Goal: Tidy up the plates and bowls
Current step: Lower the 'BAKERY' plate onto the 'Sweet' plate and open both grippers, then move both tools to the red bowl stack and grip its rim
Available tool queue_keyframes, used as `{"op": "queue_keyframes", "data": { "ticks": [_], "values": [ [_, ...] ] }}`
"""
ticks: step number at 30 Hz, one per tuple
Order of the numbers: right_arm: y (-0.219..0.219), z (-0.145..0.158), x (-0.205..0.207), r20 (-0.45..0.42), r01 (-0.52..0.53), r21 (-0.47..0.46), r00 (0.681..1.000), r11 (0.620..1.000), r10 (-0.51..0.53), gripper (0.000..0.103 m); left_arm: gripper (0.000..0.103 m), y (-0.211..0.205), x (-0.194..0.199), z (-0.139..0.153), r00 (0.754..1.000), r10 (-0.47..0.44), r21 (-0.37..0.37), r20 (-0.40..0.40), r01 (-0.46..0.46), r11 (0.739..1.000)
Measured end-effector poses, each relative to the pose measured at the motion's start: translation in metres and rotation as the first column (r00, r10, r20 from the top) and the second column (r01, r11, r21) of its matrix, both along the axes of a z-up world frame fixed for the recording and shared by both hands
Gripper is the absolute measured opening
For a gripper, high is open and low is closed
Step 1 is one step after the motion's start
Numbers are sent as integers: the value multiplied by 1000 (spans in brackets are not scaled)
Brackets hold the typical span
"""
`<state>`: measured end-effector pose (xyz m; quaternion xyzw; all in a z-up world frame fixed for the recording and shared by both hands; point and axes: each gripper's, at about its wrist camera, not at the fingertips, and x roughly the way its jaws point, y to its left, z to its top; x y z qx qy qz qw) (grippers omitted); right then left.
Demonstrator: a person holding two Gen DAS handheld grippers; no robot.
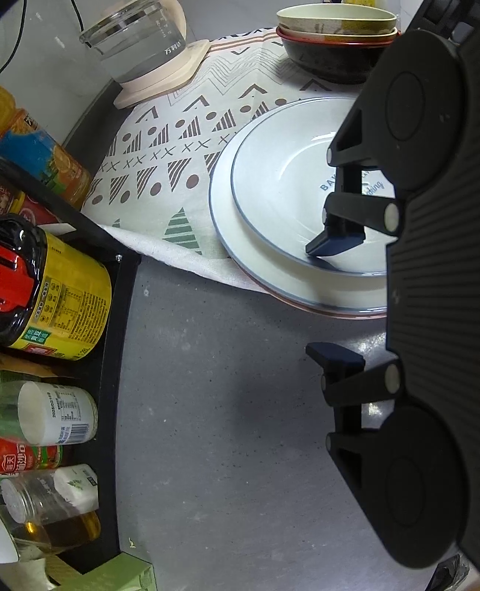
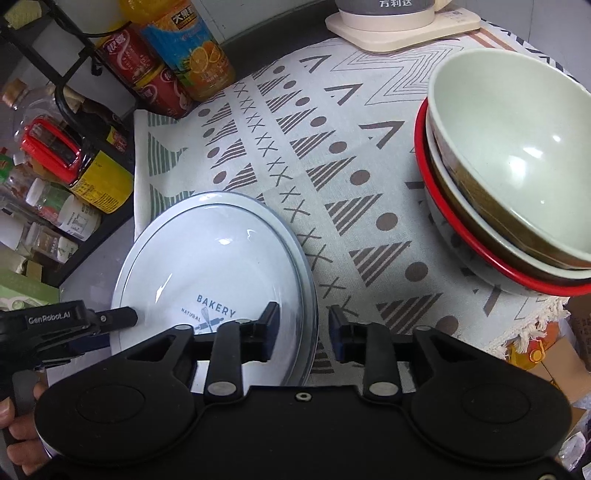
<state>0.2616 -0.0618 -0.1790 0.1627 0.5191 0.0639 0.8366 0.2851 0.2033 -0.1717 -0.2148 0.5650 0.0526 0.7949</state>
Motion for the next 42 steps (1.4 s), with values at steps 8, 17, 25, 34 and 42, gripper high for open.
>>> {"op": "queue_keyframes", "data": {
  "ticks": [8,17,25,34,42],
  "values": [
    [-4,11,0,41,-55,4,998,998,55,43,49,1,-8,9,997,81,37,10,-81,996],
    [-24,29,5,84,-176,31,981,984,173,47,49,-16,-23,32,985,169,64,20,-170,983],
    [-46,52,5,144,-286,94,952,954,271,51,63,-48,-39,58,964,255,54,70,-259,964],
    [-95,75,1,233,-286,120,939,951,253,96,76,-98,-46,72,957,263,33,120,-269,963],
    [-144,83,2,278,-244,110,938,963,206,103,88,-154,-48,83,951,245,32,188,-255,966]
  ]
}}
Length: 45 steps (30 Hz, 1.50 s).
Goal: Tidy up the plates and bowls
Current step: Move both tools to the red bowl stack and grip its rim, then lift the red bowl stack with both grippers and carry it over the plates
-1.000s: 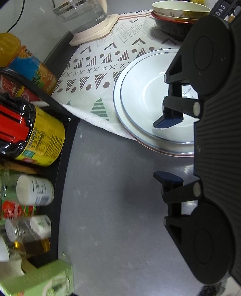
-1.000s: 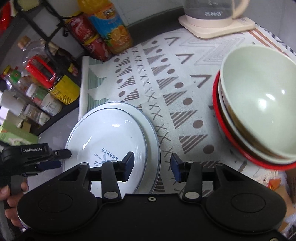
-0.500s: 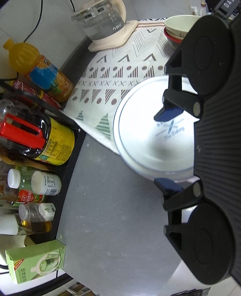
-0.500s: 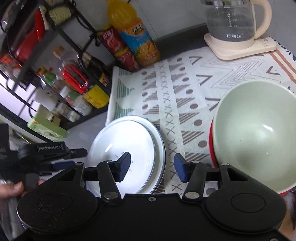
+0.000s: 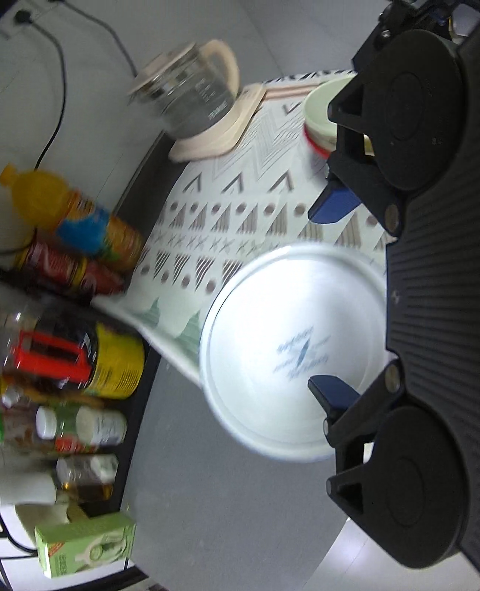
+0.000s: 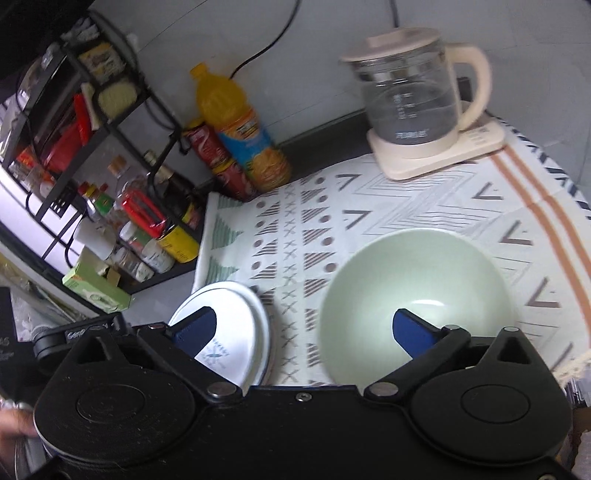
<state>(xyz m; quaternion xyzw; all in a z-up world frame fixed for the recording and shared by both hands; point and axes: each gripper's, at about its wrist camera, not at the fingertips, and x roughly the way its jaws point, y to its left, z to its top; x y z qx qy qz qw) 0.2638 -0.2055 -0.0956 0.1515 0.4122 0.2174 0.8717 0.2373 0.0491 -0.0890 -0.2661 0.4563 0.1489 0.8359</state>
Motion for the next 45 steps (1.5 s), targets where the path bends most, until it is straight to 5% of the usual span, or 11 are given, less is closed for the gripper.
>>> {"op": "queue_keyframes", "data": {
  "ticks": [12,25,39,43,45],
  "values": [
    [-62,-5,-1,11,78,-47,997,996,-78,103,88,-75,10,-1,997,-69,-20,37,70,997],
    [-89,-40,4,-86,145,-85,985,986,-152,101,86,-112,28,-26,993,-117,-24,-27,117,993],
    [-85,-89,22,-275,147,-76,948,986,-162,62,54,-122,50,-62,987,-129,-156,-96,113,981],
    [-83,-101,26,-320,144,-33,936,989,-146,44,33,-127,56,-66,984,-163,-179,-72,148,973],
    [-81,-101,26,-303,139,-46,942,989,-146,43,32,-129,57,-65,982,-172,-156,-74,159,975]
  ]
}}
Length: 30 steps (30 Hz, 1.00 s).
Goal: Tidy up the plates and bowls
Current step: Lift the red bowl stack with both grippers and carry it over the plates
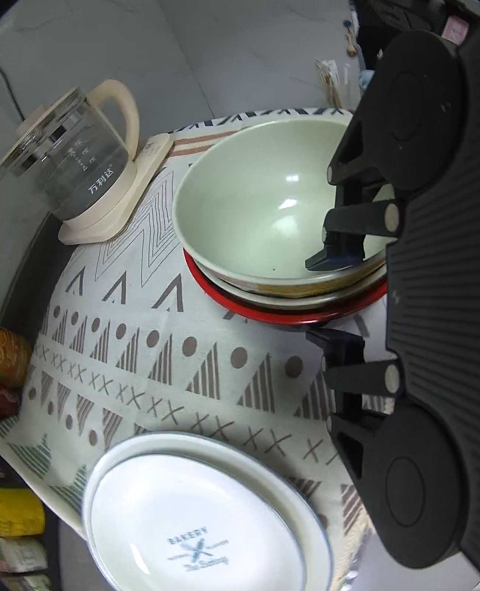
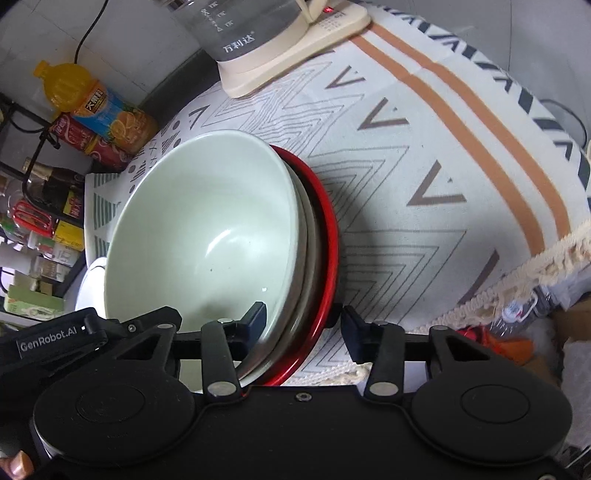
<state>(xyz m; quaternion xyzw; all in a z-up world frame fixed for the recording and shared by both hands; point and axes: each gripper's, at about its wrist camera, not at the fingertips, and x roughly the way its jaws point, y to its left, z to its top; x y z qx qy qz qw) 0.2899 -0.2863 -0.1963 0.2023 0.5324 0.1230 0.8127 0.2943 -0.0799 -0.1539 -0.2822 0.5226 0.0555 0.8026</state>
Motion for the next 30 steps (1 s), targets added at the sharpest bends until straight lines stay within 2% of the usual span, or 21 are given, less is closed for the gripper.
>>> {"op": "queue_keyframes", "data": {
  "ticks": [12,30],
  "values": [
    [5,13,3,54,-28,8,998,1000,28,40,32,10,-7,14,999,28,12,28,-28,1000],
    [46,65,9,182,-85,19,980,996,80,40,32,52,-17,55,988,94,27,121,-98,995]
  ]
}}
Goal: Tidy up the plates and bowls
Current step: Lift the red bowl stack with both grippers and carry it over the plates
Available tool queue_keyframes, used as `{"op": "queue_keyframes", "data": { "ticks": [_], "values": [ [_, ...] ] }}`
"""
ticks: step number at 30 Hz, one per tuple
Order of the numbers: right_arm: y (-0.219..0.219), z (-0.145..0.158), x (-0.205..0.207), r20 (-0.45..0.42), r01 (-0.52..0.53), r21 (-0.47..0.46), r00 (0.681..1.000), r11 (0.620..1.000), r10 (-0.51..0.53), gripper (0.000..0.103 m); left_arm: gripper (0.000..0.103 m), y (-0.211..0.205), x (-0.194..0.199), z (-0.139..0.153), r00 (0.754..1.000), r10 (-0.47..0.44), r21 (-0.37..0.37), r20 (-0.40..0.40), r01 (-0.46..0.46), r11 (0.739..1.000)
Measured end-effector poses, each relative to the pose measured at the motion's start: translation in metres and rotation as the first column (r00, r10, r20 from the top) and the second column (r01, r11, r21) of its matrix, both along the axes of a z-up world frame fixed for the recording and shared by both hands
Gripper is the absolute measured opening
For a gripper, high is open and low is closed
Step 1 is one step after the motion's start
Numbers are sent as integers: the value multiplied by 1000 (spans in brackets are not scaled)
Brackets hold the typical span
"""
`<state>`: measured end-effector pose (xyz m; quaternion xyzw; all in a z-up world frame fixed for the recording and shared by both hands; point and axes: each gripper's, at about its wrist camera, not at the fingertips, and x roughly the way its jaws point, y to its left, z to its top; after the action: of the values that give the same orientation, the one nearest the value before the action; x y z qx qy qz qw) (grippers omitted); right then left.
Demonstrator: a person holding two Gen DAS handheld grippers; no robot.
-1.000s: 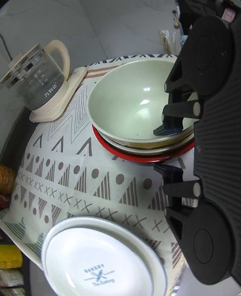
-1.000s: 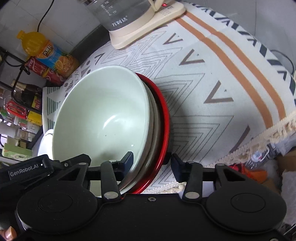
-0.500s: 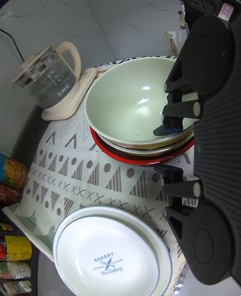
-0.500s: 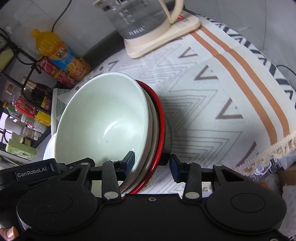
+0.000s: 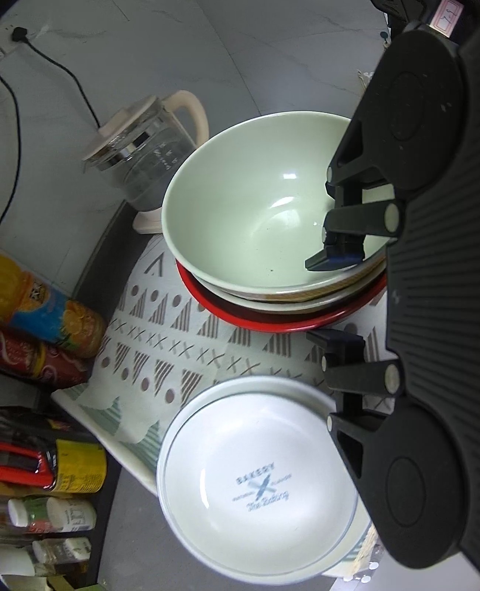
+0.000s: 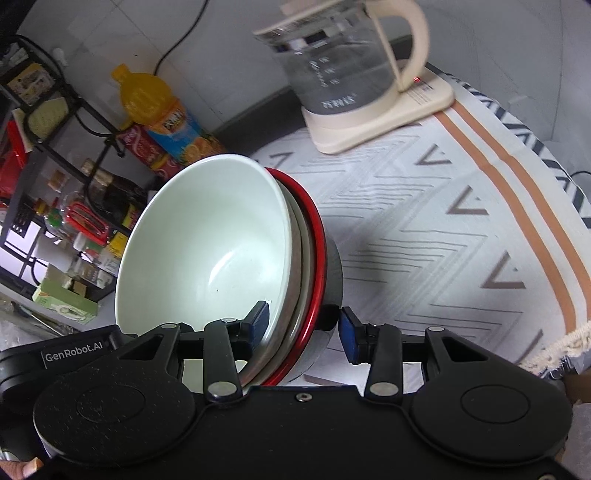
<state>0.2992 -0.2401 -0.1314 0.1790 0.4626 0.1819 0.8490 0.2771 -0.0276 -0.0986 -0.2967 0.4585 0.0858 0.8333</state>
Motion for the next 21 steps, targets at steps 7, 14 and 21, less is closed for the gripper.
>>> {"op": "queue_keyframes", "data": {
  "ticks": [7,14,21],
  "values": [
    [25,9,-2,15,-12,6,1000,1000,11,40,32,26,-8,4,1000,14,1,4,-14,1000],
    [57,15,-6,26,-35,-4,999,999,35,40,32,58,-17,9,999,32,4,1,-32,999],
    [94,17,-8,11,-61,4,998,998,61,40,32,95,-28,12,998,66,22,-10,-65,998]
  ]
}}
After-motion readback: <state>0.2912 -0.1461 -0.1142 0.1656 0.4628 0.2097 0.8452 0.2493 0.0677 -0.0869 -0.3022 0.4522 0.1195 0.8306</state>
